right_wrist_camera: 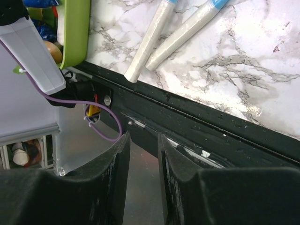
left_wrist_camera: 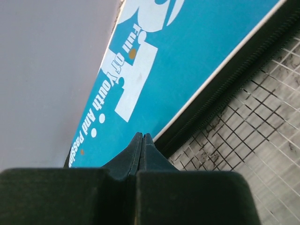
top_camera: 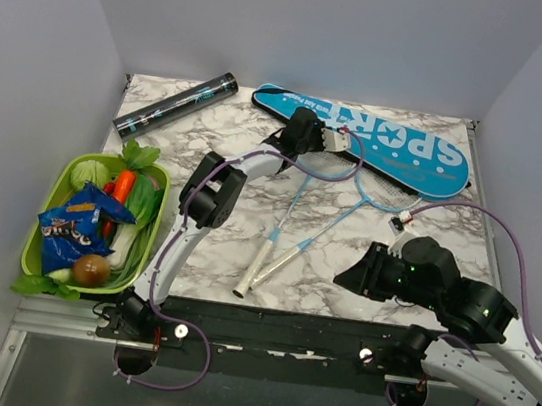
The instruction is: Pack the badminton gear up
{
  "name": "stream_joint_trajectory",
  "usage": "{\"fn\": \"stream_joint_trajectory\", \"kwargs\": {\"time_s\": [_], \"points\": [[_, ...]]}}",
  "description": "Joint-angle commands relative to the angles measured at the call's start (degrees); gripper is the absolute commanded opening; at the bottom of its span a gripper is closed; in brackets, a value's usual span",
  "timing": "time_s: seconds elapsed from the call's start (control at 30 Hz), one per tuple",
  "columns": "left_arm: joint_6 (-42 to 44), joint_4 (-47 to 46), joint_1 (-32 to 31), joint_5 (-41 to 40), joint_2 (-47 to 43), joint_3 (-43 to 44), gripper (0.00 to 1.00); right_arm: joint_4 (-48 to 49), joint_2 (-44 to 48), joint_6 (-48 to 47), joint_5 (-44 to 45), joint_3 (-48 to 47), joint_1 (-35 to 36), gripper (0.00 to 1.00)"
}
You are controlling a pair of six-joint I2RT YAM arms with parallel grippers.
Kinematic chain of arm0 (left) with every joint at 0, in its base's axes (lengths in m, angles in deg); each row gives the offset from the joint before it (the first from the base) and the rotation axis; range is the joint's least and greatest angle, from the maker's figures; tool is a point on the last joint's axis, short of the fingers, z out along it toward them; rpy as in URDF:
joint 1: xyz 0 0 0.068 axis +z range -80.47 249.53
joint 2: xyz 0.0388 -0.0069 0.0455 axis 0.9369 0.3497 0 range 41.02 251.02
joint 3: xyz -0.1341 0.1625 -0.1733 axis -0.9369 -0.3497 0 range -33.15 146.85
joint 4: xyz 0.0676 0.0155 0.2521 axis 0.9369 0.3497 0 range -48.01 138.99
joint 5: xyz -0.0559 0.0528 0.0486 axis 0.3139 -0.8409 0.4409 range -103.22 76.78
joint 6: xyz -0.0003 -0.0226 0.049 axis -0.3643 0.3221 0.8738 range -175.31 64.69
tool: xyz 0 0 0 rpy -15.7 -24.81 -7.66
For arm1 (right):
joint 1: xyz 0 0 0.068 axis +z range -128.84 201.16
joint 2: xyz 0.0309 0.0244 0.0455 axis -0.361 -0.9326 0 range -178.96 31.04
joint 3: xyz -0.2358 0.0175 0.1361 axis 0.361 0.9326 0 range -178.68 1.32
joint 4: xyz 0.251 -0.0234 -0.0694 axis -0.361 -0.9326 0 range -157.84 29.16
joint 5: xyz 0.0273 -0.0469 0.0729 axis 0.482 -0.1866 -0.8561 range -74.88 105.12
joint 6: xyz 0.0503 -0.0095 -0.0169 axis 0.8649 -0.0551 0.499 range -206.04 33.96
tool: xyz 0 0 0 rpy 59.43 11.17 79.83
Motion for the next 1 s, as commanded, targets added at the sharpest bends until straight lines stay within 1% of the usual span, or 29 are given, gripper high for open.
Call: {"fn": "stream_joint_trajectory", "kwargs": {"time_s": [0.0,0.07,0.13,0.17,0.2,0.23,0.27,0.3,0.33,0.37,0.4,0.43,0.47,0.5,0.53,0.57,0.6,0.67,0.7,0.77,0.8,0.87,0.9,0.93,0.97], "points": [[-0.3,-6.6,-0.5,-3.8,-1.5,-2.1,0.0,1.2,0.7,0.5,-1.2,0.9,0.2,0.37],[0.3,-6.9,-0.6,-5.1,-3.1,-2.8,0.0,1.4,0.9,0.5,-1.1,1.1,0.2,0.36],[0.3,-6.8,-0.6,-5.2,-4.3,-3.6,0.0,1.2,1.0,0.8,0.3,1.2,0.2,0.38],[0.4,-6.8,-0.6,-5.6,-5.3,-4.1,0.0,0.9,0.9,0.6,0.3,1.0,0.3,0.44],[-0.4,-6.9,-0.7,-6.2,-6.0,-4.7,0.0,0.7,0.5,0.6,4.5,0.8,0.2,0.51],[-1.6,-8.1,-0.7,-7.0,-6.9,-6.4,0.0,0.2,-0.7,0.5,6.6,0.4,0.2,0.57],[-3.0,-8.7,-0.7,-7.9,-9.3,-7.4,0.0,-0.6,-1.4,0.5,8.7,-0.3,0.2,0.59],[-4.2,-9.0,-0.7,-8.5,-10.5,-8.3,0.0,-1.0,-2.3,0.6,13.1,-0.9,0.2,0.62],[-7.2,-9.0,-0.7,-8.5,-11.9,-10.1,0.01,-1.3,-4.3,0.6,15.0,-1.5,0.2,0.67],[-8.4,-8.9,-0.7,-8.9,-14.5,-11.1,0.08,-1.3,-5.4,0.8,17.0,-2.7,0.2,0.69],[-9.4,-8.5,-0.7,-10.2,-15.9,-12.0,0.18,-1.3,-6.5,1.2,21.2,-3.0,-0.2,0.7],[-10.0,-7.2,-0.7,-10.7,-17.0,-13.4,0.2,-1.4,-7.4,1.6,23.4,-3.5,-0.5,0.72],[-12.4,-6.8,-0.7,-11.2,-19.4,-14.1,0.22,-1.2,-9.3,2.2,25.0,-3.8,-1.0,0.73],[-13.9,-6.5,-0.7,-11.8,-20.5,-14.9,0.33,-0.9,-10.2,2.3,27.5,-4.5,-2.5,0.73],[-15.4,-5.5,-0.7,-12.9,-21.9,-16.2,0.36,-0.5,-11.1,2.4,28.2,-4.8,-3.6,0.74],[-19.1,-4.7,-0.7,-13.3,-24.4,-16.8,0.39,0.7,-12.9,2.4,28.6,-5.0,-4.9,0.74],[-21.2,-3.7,-0.7,-13.1,-25.7,-17.4,0.45,1.6,-13.8,2.4,27.9,-4.8,-8.9,0.74],[-25.4,-1.4,-0.7,-13.3,-29.7,-19.8,0.53,5.3,-15.2,1.8,25.9,-4.3,-13.7,0.74],[-29.6,-0.7,-0.7,-13.2,-31.1,-20.4,0.57,6.2,-16.4,1.8,25.8,-3.9,-17.6,0.74],[-33.4,3.0,-0.7,-12.3,-34.9,-21.6,0.59,8.4,-17.3,2.1,27.2,-3.1,-21.0,0.75],[-38.0,4.7,-0.8,-11.6,-36.2,-21.7,0.62,9.1,-17.8,2.1,27.3,-2.8,-24.8,0.75],[-43.1,10.4,-0.9,-9.4,-39.8,-21.7,0.64,12.2,-18.7,2.1,25.3,-1.3,-29.3,0.76],[-45.5,11.9,-1.1,-8.3,-40.9,-21.9,0.68,13.3,-18.9,2.1,24.5,-0.7,-33.6,0.76],[-49.3,15.0,-1.2,-6.2,-42.1,-22.2,0.69,14.2,-19.9,2.1,22.4,-0.1,-35.9,0.77],[-51.6,16.1,-1.3,-4.3,-44.2,-23.2,0.7,15.5,-20.6,2.2,21.4,0.7,-38.2,0.77]]}}
